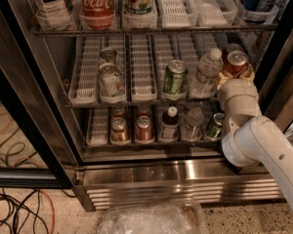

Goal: Pick coke can from middle shelf of fridge

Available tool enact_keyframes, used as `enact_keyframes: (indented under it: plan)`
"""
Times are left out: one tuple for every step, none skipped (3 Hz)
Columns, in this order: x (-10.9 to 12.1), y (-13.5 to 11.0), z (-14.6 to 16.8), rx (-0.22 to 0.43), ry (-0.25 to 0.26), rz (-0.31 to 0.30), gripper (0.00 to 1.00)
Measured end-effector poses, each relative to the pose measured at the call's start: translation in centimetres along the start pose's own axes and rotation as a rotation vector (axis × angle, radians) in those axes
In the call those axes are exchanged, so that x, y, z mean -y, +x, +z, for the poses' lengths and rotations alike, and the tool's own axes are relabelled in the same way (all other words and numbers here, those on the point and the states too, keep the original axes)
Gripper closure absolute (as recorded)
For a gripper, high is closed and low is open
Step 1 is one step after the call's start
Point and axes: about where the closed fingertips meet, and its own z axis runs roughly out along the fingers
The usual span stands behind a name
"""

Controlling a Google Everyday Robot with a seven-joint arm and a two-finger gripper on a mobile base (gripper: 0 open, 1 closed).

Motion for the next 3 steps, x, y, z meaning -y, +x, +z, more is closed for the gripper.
enact_keyframes:
  plan:
    - [-0.6,-0.7,-0.1,-0.010,-0.019,-0.022,1.00]
    - [-0.9,-1.1,0.0,-0.016,-0.023,-0.029,1.00]
    - [-0.9,-1.9,0.3,-0.020,-0.019,-0.012,1.00]
